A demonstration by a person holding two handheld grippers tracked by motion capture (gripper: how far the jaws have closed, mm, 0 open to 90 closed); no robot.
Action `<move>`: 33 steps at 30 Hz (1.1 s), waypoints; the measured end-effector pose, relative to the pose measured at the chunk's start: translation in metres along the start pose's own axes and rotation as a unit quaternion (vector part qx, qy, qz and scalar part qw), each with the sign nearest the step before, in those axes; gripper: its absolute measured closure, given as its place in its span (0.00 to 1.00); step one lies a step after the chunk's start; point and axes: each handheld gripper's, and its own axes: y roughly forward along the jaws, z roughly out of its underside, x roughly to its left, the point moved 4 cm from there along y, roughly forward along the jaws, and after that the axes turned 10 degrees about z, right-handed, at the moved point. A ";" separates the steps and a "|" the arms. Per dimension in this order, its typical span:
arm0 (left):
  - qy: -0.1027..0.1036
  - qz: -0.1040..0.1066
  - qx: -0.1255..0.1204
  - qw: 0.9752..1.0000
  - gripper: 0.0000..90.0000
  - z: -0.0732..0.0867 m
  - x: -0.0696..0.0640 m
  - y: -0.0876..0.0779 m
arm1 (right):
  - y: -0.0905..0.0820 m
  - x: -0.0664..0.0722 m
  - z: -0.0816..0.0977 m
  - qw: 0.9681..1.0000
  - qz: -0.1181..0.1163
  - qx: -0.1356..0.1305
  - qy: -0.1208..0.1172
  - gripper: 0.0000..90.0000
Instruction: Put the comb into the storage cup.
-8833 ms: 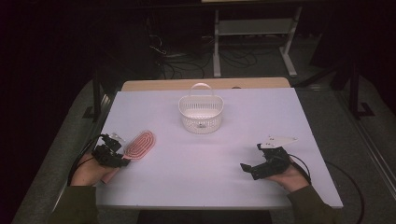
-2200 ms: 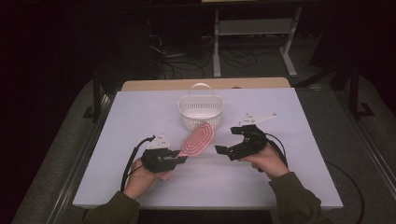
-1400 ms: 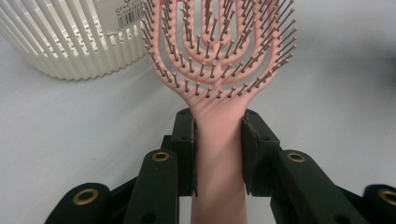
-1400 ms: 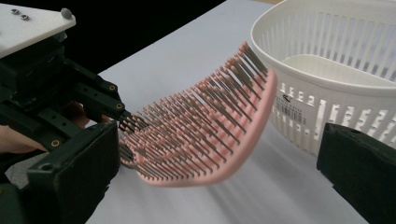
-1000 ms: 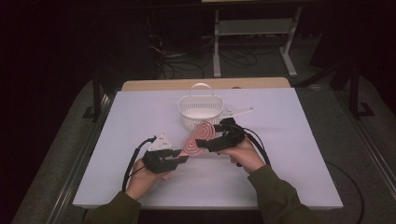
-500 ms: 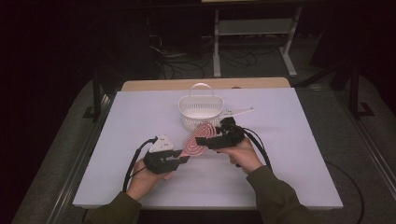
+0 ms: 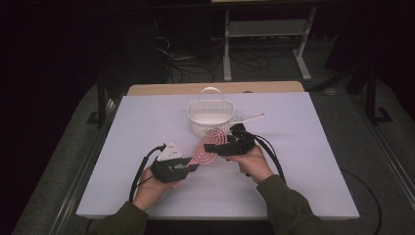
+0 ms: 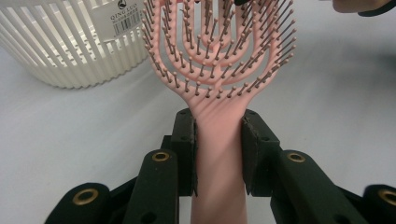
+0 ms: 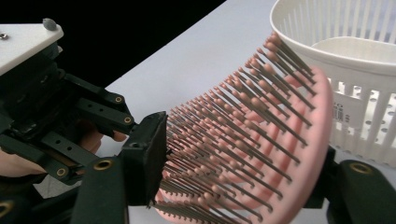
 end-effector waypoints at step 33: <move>0.027 -0.001 0.009 1.000 0.79 0.002 0.001 0.002 | -0.003 0.003 -0.001 0.998 -0.061 -0.007 0.013 0.66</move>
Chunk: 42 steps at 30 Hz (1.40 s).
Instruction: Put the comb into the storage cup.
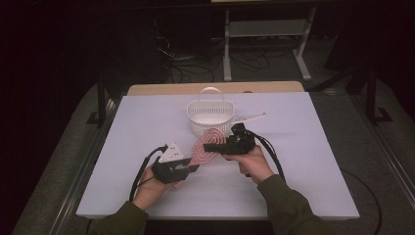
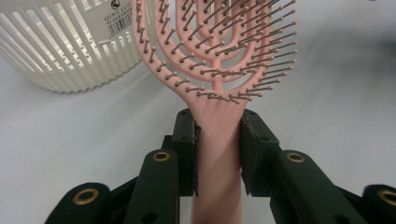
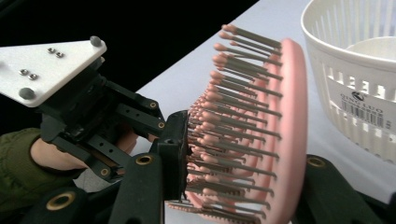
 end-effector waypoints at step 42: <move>-0.031 0.032 -0.009 0.999 0.47 0.006 0.010 -0.007 | -0.014 -0.005 -0.006 0.999 0.003 -0.034 0.006 0.70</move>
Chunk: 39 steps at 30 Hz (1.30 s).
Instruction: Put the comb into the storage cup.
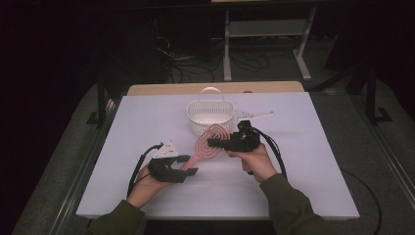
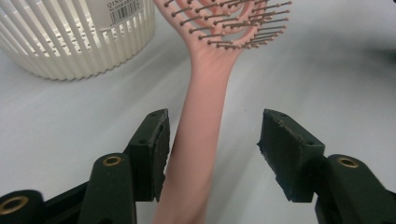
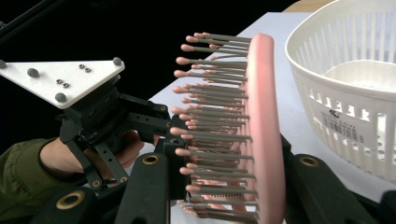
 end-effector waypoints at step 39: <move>-0.013 -0.024 0.001 1.000 0.00 0.056 0.023 -0.046 | -0.016 -0.010 -0.007 0.999 0.030 -0.024 -0.010 0.70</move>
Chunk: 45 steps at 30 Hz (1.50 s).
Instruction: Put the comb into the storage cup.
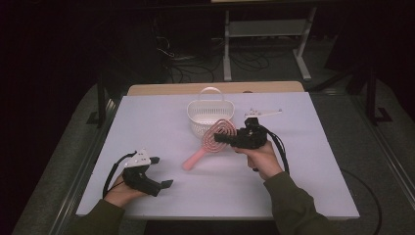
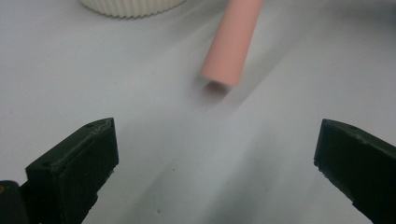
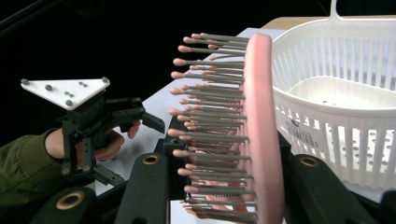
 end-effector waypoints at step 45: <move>-0.010 -0.010 0.021 1.000 0.00 0.003 0.001 0.003 | -0.037 -0.009 -0.053 0.997 0.027 -0.067 -0.011 0.70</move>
